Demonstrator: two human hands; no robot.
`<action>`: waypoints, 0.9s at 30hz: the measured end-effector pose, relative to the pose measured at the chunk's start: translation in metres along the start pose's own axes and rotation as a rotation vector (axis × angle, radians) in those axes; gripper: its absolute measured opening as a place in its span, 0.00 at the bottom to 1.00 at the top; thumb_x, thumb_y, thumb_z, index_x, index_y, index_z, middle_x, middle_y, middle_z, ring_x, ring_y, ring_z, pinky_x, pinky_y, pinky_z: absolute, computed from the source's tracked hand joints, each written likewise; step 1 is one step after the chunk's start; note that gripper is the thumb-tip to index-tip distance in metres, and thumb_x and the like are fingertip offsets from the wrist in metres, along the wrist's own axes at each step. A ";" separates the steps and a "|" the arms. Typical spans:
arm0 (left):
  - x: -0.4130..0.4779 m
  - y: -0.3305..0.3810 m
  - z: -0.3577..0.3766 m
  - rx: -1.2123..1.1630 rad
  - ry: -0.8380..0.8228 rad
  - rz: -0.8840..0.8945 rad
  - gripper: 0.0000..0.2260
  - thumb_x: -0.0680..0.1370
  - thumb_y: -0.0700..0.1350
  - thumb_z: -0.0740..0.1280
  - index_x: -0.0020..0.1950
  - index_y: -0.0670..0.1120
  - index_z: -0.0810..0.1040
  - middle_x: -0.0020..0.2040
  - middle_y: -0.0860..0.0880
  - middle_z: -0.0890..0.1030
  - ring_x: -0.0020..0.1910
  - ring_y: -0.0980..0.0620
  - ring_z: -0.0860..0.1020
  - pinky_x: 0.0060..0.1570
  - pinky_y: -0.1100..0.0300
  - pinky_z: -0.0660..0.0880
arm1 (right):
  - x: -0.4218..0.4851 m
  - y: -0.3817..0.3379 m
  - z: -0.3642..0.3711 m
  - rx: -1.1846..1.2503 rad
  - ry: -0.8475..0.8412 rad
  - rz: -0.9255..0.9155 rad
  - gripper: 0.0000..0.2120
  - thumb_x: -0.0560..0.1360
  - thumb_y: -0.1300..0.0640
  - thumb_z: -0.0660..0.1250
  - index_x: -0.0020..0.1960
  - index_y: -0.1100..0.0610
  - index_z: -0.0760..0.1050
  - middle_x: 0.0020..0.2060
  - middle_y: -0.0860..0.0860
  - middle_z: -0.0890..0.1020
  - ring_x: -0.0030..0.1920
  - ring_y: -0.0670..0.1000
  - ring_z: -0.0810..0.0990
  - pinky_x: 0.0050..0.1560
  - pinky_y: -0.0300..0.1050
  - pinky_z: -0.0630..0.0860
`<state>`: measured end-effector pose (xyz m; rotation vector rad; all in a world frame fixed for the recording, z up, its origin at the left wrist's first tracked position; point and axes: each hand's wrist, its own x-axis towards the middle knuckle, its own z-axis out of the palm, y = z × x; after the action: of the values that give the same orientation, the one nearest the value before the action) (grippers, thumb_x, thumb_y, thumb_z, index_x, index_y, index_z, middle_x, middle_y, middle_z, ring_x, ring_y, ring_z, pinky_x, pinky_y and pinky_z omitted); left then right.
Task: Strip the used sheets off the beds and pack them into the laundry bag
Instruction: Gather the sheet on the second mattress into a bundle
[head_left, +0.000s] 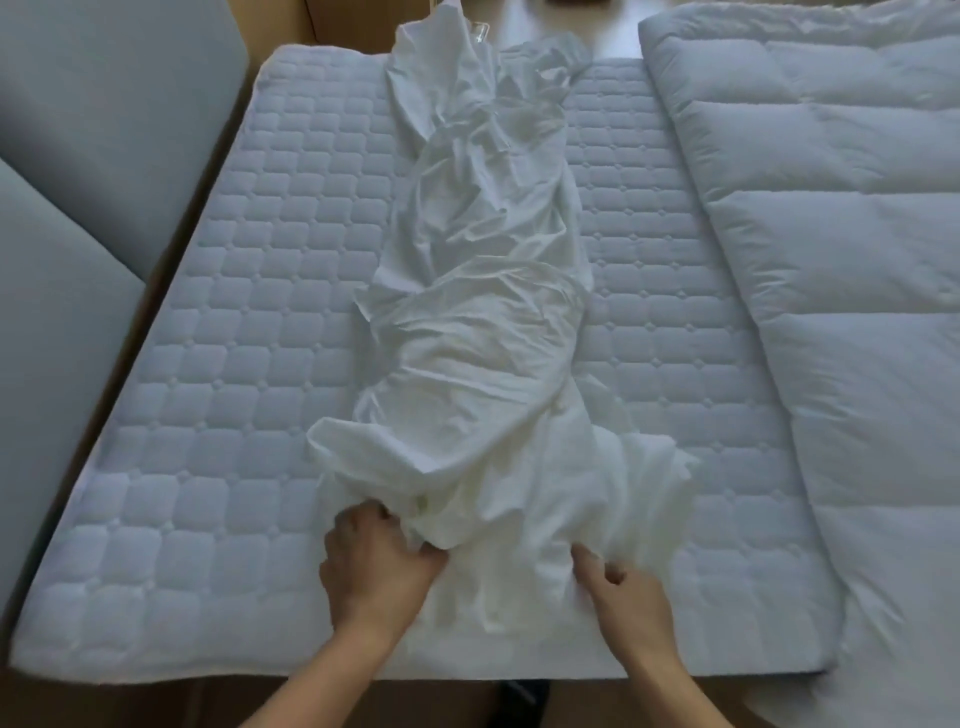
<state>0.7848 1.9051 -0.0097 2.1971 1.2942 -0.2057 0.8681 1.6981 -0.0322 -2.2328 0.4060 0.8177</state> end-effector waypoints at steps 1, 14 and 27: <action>0.003 0.004 -0.002 -0.065 0.111 0.091 0.33 0.63 0.58 0.74 0.64 0.45 0.72 0.63 0.43 0.74 0.63 0.38 0.72 0.63 0.42 0.72 | 0.004 -0.002 -0.002 -0.028 0.042 -0.030 0.20 0.74 0.41 0.71 0.50 0.58 0.77 0.48 0.53 0.84 0.47 0.54 0.80 0.50 0.54 0.77; 0.050 0.018 0.052 0.031 -0.206 -0.063 0.44 0.69 0.78 0.55 0.78 0.67 0.37 0.80 0.50 0.31 0.78 0.39 0.33 0.71 0.27 0.46 | 0.055 -0.031 0.025 -0.497 0.030 -0.105 0.63 0.53 0.13 0.54 0.74 0.35 0.24 0.77 0.50 0.26 0.77 0.58 0.26 0.72 0.77 0.45; 0.070 0.081 -0.005 -0.925 -0.102 0.096 0.22 0.73 0.53 0.75 0.65 0.59 0.72 0.53 0.61 0.79 0.38 0.74 0.78 0.30 0.77 0.72 | 0.053 -0.101 0.007 0.580 -0.064 -0.426 0.42 0.52 0.41 0.83 0.60 0.24 0.67 0.56 0.34 0.80 0.54 0.38 0.81 0.53 0.42 0.80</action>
<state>0.8883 1.9312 -0.0019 1.4185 0.9423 0.2731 0.9549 1.7709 -0.0188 -1.6597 0.1037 0.4650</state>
